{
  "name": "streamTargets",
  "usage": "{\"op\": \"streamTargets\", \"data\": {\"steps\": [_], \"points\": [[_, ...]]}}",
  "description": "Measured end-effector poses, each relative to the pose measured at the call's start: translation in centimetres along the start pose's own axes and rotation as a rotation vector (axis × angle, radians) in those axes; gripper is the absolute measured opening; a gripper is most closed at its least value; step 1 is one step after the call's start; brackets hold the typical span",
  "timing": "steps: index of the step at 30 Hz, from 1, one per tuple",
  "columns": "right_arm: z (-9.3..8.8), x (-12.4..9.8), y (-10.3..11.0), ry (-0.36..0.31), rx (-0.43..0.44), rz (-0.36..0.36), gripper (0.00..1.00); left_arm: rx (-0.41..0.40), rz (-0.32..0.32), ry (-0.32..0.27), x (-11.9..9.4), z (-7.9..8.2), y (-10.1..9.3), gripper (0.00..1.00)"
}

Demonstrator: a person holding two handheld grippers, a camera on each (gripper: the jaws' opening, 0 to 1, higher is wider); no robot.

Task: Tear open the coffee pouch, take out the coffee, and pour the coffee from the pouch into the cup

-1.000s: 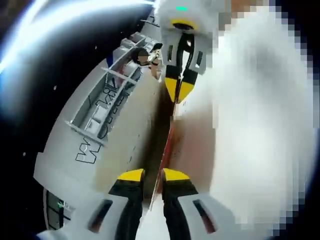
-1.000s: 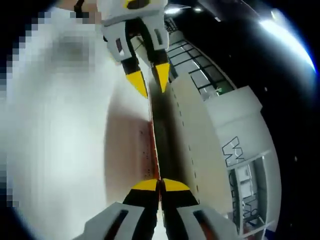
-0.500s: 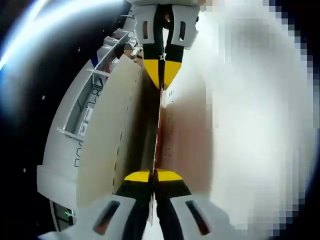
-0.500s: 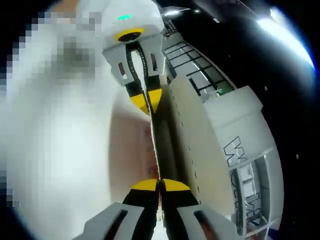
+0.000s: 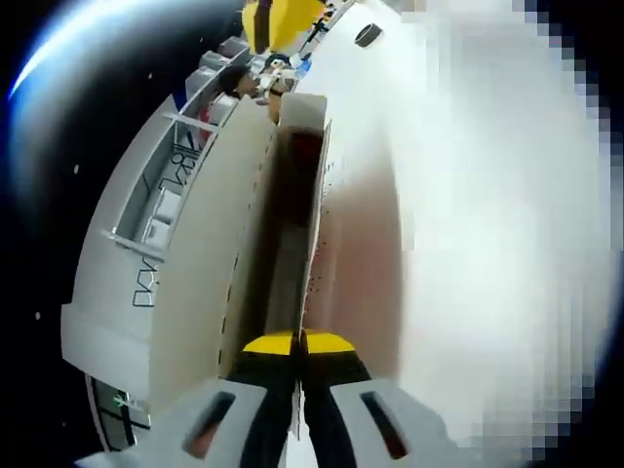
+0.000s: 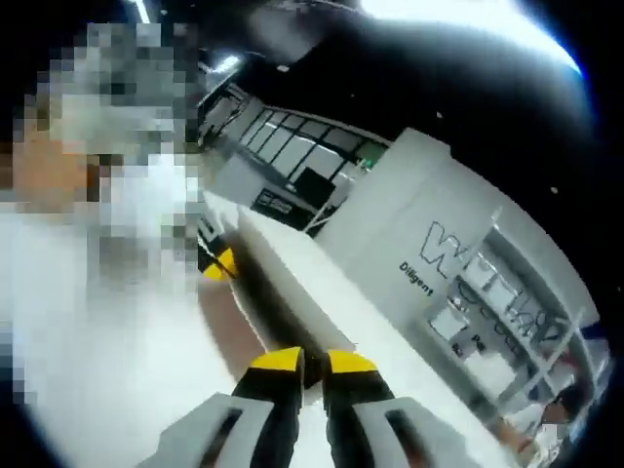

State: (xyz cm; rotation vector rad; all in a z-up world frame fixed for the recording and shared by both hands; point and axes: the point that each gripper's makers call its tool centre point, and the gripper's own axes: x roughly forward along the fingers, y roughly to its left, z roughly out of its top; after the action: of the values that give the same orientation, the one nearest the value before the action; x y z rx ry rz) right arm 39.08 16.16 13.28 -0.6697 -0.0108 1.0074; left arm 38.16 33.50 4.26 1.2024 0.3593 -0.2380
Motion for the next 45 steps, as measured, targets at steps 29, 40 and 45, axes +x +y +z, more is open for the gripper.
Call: {"op": "streamTargets", "data": {"steps": [29, 40, 45], "points": [[-6.8, 9.1, 0.4, 0.151, 0.416, -0.23, 0.09, -0.001, -0.004, 0.012, 0.2, 0.7, -0.7, 0.04], [-6.8, 9.2, 0.8, 0.195, 0.395, -0.262, 0.03, 0.001, -0.007, 0.012, 0.3, 0.9, -0.8, 0.04], [-5.9, 7.9, 1.4, 0.157, 0.385, -0.241, 0.02, -0.013, -0.003, 0.01, 0.2, 0.8, -0.4, 0.04]]}}
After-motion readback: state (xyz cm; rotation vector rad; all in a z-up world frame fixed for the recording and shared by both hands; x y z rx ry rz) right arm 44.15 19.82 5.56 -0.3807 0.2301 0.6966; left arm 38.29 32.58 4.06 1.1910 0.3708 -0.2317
